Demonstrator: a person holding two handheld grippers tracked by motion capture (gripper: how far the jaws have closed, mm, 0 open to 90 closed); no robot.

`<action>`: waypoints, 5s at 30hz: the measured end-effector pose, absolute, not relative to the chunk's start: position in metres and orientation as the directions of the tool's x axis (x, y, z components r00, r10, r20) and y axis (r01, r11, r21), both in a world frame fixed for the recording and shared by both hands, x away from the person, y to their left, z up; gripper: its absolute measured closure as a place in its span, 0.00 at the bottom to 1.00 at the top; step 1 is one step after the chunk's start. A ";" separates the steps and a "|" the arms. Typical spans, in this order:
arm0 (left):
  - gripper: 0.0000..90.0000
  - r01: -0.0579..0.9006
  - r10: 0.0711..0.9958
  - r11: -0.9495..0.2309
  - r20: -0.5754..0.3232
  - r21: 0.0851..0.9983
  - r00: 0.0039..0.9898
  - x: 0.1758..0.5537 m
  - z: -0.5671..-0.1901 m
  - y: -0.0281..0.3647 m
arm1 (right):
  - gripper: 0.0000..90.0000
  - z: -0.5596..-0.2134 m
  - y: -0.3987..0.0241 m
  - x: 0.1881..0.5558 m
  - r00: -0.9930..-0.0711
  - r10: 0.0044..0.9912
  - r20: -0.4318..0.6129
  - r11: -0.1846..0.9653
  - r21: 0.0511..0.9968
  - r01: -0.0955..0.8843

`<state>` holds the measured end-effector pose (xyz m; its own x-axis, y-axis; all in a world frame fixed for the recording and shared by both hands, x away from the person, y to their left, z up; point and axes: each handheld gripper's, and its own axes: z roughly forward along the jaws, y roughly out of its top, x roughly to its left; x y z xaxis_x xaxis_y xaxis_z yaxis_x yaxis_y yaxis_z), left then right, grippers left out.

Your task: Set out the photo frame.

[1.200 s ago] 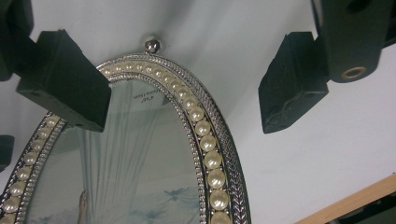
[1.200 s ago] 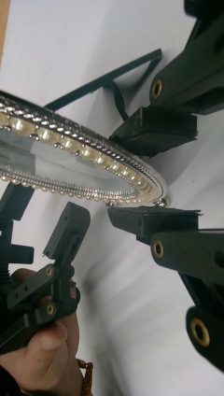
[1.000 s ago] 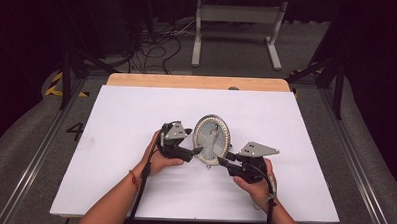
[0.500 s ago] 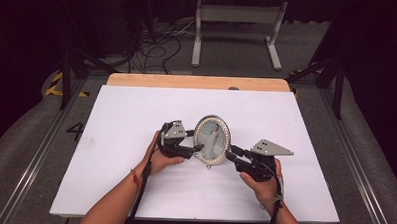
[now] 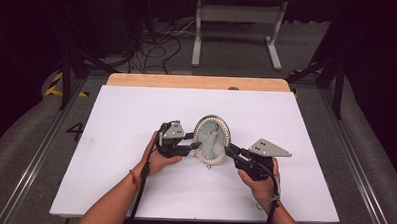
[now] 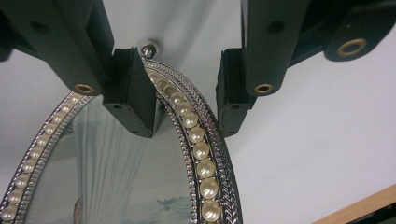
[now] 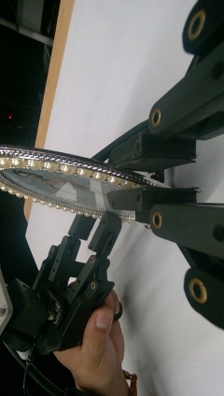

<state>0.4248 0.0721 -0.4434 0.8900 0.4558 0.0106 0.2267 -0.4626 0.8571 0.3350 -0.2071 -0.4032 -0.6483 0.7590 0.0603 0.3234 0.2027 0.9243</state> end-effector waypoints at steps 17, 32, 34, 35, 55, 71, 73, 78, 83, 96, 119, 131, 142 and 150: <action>0.66 0.242 0.499 -0.534 0.071 0.810 0.864 0.409 -0.437 0.070 | 0.88 -0.406 -0.208 0.346 -0.622 0.776 0.105 0.158 0.922 0.352; 0.51 0.254 0.519 -0.427 0.005 0.868 0.855 0.408 -0.431 0.072 | 0.87 -0.405 -0.208 0.340 -0.599 0.798 0.070 0.166 0.929 0.330; 0.49 0.251 0.527 -0.399 -0.004 0.882 0.850 0.409 -0.429 0.072 | 0.87 -0.404 -0.211 0.336 -0.602 0.796 0.058 0.179 0.929 0.325; 0.49 0.246 0.529 -0.395 0.001 0.885 0.849 0.410 -0.429 0.071 | 0.87 -0.404 -0.212 0.336 -0.605 0.794 0.062 0.177 0.928 0.328; 0.72 0.247 0.535 -0.429 0.024 0.869 0.844 0.406 -0.426 0.080 | 0.94 -0.410 -0.210 0.344 -0.591 0.804 0.067 0.165 0.929 0.330; 0.61 0.213 0.520 -0.459 0.066 0.863 0.852 0.400 -0.426 0.080 | 0.93 -0.410 -0.206 0.348 -0.586 0.809 0.052 0.178 0.928 0.328; 0.60 0.205 0.517 -0.453 0.069 0.867 0.853 0.400 -0.426 0.078 | 0.93 -0.411 -0.207 0.346 -0.568 0.822 0.039 0.180 0.928 0.325; 0.56 0.210 0.521 -0.445 0.061 0.871 0.851 0.401 -0.427 0.078 | 0.93 -0.413 -0.210 0.341 -0.579 0.814 0.044 0.183 0.927 0.327; 0.55 0.217 0.528 -0.443 0.058 0.870 0.847 0.404 -0.429 0.078 | 0.92 -0.414 -0.209 0.342 -0.587 0.809 0.041 0.195 0.923 0.332; 0.67 0.210 0.495 -0.488 0.070 0.847 0.866 0.405 -0.430 0.080 | 0.93 -0.419 -0.206 0.345 -0.601 0.798 0.040 0.222 0.908 0.355; 0.63 0.205 0.496 -0.475 0.068 0.856 0.866 0.398 -0.431 0.080 | 0.92 -0.418 -0.204 0.354 -0.582 0.813 0.017 0.229 0.910 0.346; 0.69 0.186 0.499 -0.462 0.080 0.867 0.863 0.392 -0.424 0.094 | 0.91 -0.416 -0.211 0.350 -0.598 0.801 0.015 0.243 0.906 0.348; 0.78 0.193 0.499 -0.485 0.089 0.853 0.862 0.393 -0.427 0.093 | 0.91 -0.421 -0.205 0.352 -0.611 0.791 -0.023 0.302 0.884 0.358; 0.76 0.188 0.497 -0.499 0.102 0.846 0.861 0.391 -0.426 0.093 | 0.88 -0.419 -0.201 0.350 -0.608 0.791 -0.072 0.341 0.876 0.340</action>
<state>0.3913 0.0929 -0.4260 0.8614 0.4975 0.1025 0.1878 -0.4994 0.8458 0.3501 -0.2008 -0.4188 -0.6078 0.7908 -0.0721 0.3402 0.3414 0.8762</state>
